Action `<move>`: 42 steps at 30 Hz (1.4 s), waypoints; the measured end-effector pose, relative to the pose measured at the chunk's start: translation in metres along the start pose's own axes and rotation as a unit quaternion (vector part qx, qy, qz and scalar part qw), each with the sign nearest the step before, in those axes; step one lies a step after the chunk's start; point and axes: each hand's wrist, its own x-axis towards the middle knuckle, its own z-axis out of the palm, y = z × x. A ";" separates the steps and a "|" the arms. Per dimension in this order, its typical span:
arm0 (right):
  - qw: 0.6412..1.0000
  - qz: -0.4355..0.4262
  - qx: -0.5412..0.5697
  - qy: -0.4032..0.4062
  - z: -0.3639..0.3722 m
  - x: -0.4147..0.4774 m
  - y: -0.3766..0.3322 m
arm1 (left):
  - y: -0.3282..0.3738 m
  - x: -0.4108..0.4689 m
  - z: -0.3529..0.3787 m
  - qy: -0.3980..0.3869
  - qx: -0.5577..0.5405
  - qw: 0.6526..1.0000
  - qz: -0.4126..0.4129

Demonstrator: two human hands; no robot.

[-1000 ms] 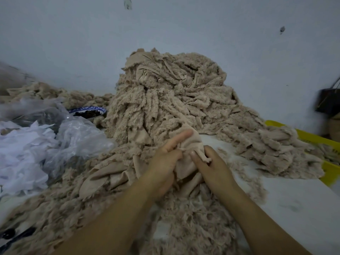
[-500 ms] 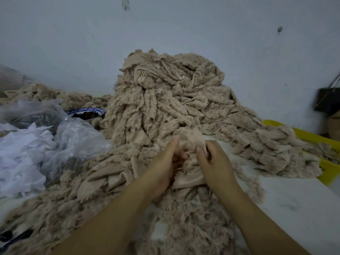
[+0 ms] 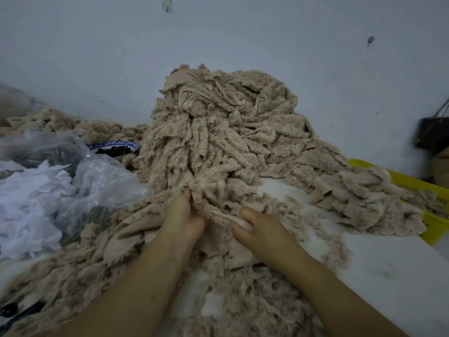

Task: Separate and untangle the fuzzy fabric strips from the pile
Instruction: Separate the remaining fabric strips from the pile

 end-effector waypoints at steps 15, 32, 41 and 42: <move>0.838 0.173 0.468 0.222 -0.033 0.002 0.018 | -0.019 -0.016 0.001 -0.237 0.333 0.912 -0.016; 0.922 0.091 0.329 0.181 -0.025 -0.002 0.012 | -0.024 -0.018 0.000 -0.201 0.319 0.925 0.045; 0.973 0.141 0.110 0.145 -0.015 0.001 0.030 | -0.023 -0.022 0.004 -0.185 0.317 0.911 0.190; 0.963 0.154 0.149 0.162 -0.018 0.002 0.030 | -0.020 -0.022 0.003 -0.155 0.358 0.883 0.261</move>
